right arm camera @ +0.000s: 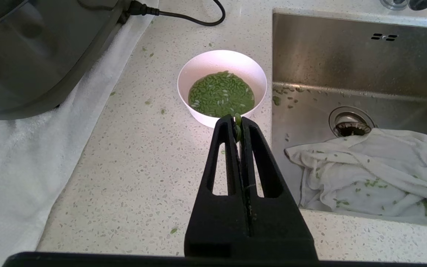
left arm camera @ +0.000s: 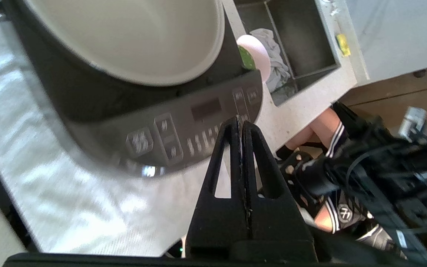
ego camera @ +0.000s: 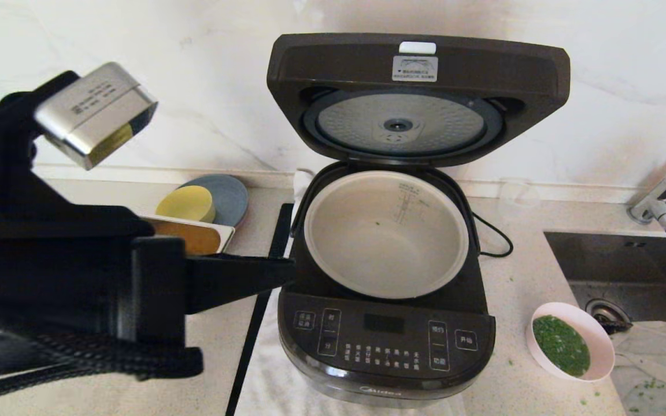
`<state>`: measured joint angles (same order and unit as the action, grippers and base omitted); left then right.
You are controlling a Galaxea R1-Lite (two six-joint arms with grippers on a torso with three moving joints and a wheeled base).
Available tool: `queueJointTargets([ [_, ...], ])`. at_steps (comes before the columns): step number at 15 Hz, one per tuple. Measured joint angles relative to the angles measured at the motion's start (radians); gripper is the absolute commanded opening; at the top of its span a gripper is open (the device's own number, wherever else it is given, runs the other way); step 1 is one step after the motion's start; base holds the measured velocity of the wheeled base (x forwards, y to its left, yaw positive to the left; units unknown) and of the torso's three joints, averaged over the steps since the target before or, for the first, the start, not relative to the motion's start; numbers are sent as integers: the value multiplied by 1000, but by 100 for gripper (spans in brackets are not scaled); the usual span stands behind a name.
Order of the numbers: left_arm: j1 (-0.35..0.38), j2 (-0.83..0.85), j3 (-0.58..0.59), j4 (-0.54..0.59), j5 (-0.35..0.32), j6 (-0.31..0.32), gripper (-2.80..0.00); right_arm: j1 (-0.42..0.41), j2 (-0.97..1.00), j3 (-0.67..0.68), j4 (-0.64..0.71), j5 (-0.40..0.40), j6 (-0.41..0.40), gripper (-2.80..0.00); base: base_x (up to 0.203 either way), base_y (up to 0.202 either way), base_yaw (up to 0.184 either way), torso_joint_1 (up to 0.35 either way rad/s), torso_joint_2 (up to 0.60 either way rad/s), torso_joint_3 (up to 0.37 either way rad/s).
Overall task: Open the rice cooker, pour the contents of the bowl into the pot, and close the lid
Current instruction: Open the rice cooker
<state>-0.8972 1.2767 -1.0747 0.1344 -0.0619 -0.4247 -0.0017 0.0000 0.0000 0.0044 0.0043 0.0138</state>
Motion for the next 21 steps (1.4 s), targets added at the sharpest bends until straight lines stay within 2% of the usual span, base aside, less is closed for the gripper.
queueJointTargets([
  [4,0,150,-61,-227,6,-3,-280,0,0,0,0,0,0,-280,0,0,0,0,0,0],
  [5,1,182,-92,-247,7,-3,-280,0,0,0,0,0,0,-280,0,0,0,0,0,0],
  [12,18,370,-373,-268,53,22,-280,0,0,0,0,0,0,-280,0,0,0,0,0,0],
  [14,27,404,-421,-268,62,41,-280,0,0,0,0,0,0,-280,0,0,0,0,0,0],
  [18,37,473,-504,-270,121,102,-280,0,0,0,0,0,0,-280,0,0,0,0,0,0],
  [21,59,516,-575,-269,123,113,-280,0,0,0,0,0,0,-280,0,0,0,0,0,0],
])
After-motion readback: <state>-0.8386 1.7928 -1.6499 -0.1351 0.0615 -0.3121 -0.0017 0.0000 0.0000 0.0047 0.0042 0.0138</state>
